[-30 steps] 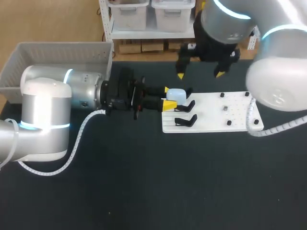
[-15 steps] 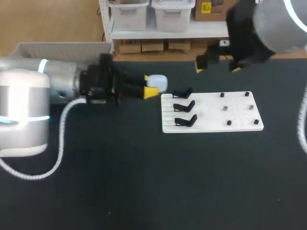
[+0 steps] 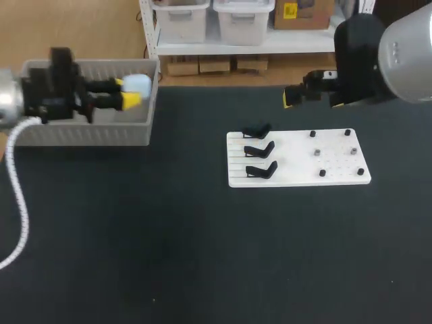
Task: Pick up each earbud case from the left stands, insert the matching earbuds, close the lid, and place the case in the box.
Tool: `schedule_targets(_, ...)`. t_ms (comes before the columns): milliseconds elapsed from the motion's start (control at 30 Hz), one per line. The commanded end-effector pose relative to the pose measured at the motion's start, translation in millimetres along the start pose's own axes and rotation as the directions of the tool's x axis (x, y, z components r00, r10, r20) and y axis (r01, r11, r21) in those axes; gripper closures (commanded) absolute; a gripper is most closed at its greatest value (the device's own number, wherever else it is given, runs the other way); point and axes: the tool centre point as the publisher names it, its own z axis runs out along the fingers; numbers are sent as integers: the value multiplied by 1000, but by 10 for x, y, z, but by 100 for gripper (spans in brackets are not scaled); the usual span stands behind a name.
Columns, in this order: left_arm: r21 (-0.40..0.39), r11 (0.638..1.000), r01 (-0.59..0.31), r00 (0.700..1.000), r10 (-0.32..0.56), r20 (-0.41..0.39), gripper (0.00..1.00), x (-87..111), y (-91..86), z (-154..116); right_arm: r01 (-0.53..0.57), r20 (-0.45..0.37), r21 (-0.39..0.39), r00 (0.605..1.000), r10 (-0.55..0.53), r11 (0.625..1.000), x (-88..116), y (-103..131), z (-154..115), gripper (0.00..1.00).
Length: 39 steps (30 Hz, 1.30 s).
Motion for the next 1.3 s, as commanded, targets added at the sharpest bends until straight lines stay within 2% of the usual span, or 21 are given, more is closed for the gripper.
schedule_targets(33,-182,983,22,1000,-22,0,100,86,292,-346,-1,76,1,997,1,1000,25,-3,12,0)
schedule_targets(167,-232,972,43,998,-53,-34,100,254,724,-443,-1,76,1,997,1,1000,25,-3,12,0)
schedule_targets(200,-241,969,55,997,-64,-30,100,274,774,-453,-1,76,1,997,1,1000,25,-3,12,0)
schedule_targets(467,-259,963,78,993,-98,-66,100,518,1526,-445,-1,76,1,997,1,1000,25,-3,12,0)
schedule_targets(567,-261,962,78,992,-100,-73,100,558,1734,-465,-1,76,1,997,1,1000,25,-3,12,0)
schedule_targets(800,-243,967,73,989,-101,-106,100,584,1846,-465,-1,76,1,997,1,1000,25,-3,12,0)
schedule_targets(833,-230,970,76,989,-103,-108,73,590,1842,-475,-1,76,1,997,1,1000,25,-3,12,0)
schedule_targets(867,-227,971,75,989,-101,-106,0,592,1832,-489,-1,76,1,997,1,1000,25,-3,12,0)
schedule_targets(1100,-204,978,48,992,-70,-101,0,474,1738,-620,-1,76,1,997,1,1000,25,-3,12,0)
schedule_targets(1300,-204,978,48,992,-70,-101,0,474,1738,-620,-1,76,1,997,1,1000,25,-3,12,0)
